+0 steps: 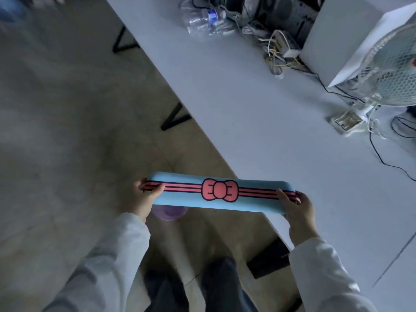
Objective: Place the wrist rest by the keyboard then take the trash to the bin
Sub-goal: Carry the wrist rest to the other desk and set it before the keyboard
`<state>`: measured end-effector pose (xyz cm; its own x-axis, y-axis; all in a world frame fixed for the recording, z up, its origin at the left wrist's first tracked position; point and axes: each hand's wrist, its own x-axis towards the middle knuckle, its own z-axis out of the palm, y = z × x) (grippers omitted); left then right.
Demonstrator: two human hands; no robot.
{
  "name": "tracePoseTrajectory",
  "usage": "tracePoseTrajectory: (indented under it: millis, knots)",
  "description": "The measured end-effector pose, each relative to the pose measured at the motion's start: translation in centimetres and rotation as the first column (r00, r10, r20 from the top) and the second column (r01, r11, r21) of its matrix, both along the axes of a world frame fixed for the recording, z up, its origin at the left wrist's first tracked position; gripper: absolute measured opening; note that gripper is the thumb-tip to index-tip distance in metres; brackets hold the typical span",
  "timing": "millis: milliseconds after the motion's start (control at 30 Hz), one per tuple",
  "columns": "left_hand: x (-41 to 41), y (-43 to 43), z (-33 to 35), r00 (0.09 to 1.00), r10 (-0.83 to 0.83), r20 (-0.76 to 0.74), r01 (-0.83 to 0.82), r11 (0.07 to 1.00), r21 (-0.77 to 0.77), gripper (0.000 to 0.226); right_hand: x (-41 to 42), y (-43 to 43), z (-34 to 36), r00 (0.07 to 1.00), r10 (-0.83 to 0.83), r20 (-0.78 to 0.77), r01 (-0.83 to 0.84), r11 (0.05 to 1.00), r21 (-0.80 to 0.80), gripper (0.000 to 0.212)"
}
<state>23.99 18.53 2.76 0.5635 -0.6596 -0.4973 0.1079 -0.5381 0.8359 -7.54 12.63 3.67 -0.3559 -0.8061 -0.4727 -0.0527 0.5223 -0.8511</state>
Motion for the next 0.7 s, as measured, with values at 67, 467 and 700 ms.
tracePoseTrajectory:
  millis: [67, 467, 700]
  knots:
    - [3.0, 1.9, 0.5, 1.0, 0.002, 0.02, -0.002, 1.0, -0.014, 0.053, 3.2, 0.5, 0.4, 0.997, 0.056, -0.047, -0.056, 0.998, -0.001, 0.032]
    - [22.3, 15.2, 2.7, 0.965, 0.236, 0.111, -0.231, 0.971, -0.058, 0.03, 25.7, 4.6, 3.1, 0.93, 0.362, -0.069, -0.364, 0.931, -0.02, 0.033]
    - [28.0, 19.1, 3.5, 0.858, 0.513, 0.007, -0.509, 0.853, -0.114, 0.05, 35.5, 3.6, 4.4, 0.854, 0.508, -0.114, -0.517, 0.852, -0.076, 0.036]
